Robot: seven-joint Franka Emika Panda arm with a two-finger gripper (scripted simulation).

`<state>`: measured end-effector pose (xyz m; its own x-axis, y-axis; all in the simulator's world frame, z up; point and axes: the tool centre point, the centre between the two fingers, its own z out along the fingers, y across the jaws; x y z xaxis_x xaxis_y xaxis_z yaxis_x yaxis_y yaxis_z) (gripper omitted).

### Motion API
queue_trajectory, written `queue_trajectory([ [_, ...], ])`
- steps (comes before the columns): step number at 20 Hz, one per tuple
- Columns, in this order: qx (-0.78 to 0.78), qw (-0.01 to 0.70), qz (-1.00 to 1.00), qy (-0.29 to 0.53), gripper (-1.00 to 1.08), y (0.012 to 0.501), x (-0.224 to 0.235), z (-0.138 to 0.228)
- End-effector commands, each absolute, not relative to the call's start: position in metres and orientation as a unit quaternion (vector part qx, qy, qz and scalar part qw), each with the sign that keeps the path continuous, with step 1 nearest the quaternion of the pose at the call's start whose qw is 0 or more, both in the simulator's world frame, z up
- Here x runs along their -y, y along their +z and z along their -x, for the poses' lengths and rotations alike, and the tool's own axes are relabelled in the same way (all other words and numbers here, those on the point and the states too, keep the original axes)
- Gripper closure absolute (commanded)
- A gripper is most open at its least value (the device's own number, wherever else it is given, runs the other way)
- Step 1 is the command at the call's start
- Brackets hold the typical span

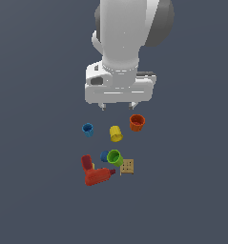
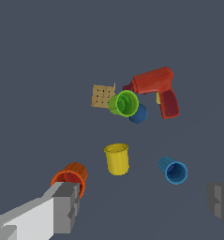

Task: Pick up a designated object from a clutter of objects.

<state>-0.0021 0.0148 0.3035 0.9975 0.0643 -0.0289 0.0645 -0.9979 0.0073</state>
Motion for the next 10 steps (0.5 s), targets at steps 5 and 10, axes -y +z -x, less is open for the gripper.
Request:
queue_trajectory([
  [5,-0.033,0.005,-0.999,-0.011,-0.92,0.3042,-0.0124,-0.0001],
  [10,-0.034,0.007,-0.999,-0.004,-0.92,0.3063,-0.0064,-0.0057],
])
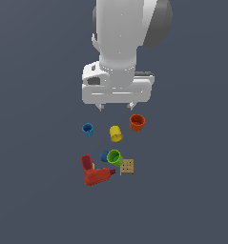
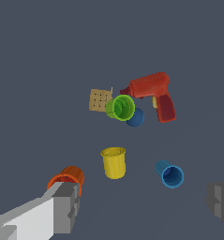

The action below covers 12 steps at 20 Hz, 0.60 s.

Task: Pick up a designated object from a clutter of objects.

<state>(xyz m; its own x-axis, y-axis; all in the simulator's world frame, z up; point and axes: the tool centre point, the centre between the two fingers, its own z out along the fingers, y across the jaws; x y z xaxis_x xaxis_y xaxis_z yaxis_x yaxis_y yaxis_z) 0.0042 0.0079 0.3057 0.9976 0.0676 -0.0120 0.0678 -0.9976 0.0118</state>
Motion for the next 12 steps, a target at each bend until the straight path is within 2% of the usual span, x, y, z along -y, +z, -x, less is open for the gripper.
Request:
queue_trajectory([
  [1,-0.034,0.007,-0.999,-0.003,-0.92,0.307,-0.006,-0.006],
  [12,-0.048,0.004,-0.999,-0.004,-0.92,0.292,0.003,-0.005],
])
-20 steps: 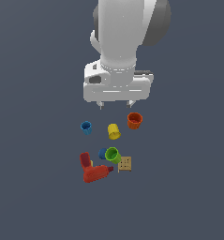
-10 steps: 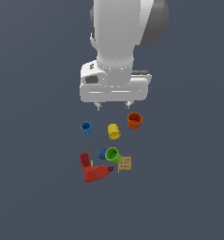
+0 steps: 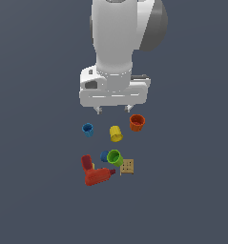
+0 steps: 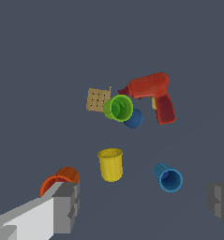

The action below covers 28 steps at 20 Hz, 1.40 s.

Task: Pick up a designated object from a clutter of objects.

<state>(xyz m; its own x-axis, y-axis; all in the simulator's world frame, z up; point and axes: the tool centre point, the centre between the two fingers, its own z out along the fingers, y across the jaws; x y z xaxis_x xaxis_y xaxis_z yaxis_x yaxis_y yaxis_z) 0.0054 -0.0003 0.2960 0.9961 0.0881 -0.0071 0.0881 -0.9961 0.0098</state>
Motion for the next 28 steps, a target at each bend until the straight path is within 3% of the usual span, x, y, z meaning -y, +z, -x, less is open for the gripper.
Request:
queue_trajectory([
  [1,-0.051,0.004,-0.999,-0.004,-0.92,0.288,0.005,-0.005],
  [13,-0.114,-0.004,-0.993,-0.002,-0.92,0.217,0.052,0.01],
  [28,-0.207,-0.003,-0.978,0.001,-0.92,0.12,0.12,0.063],
])
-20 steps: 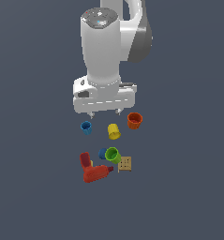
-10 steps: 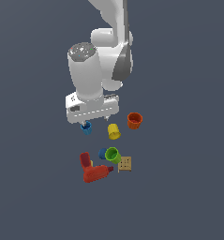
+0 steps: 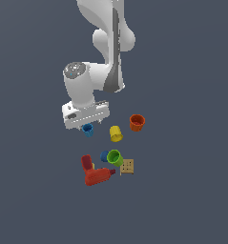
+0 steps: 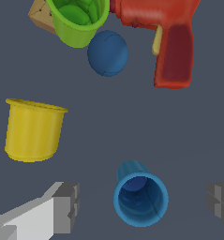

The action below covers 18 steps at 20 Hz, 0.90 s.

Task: Pick up a designated object from a clutter of objects.

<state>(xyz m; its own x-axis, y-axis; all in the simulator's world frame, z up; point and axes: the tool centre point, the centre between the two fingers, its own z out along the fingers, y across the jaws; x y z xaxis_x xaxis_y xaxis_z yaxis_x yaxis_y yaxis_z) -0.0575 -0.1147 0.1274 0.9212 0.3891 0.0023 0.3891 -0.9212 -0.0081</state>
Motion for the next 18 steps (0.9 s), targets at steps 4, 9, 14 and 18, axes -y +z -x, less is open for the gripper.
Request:
queue_trajectory([
  [4,0.223,0.002,0.975,-0.001,-0.92,0.105,0.13,0.076],
  [9,0.235,0.001,0.972,0.0,-0.92,0.094,0.138,0.086],
  [14,0.239,0.0,0.971,0.0,-0.92,0.09,0.141,0.09],
  [18,0.237,0.0,0.971,0.0,-0.92,0.089,0.14,0.089],
])
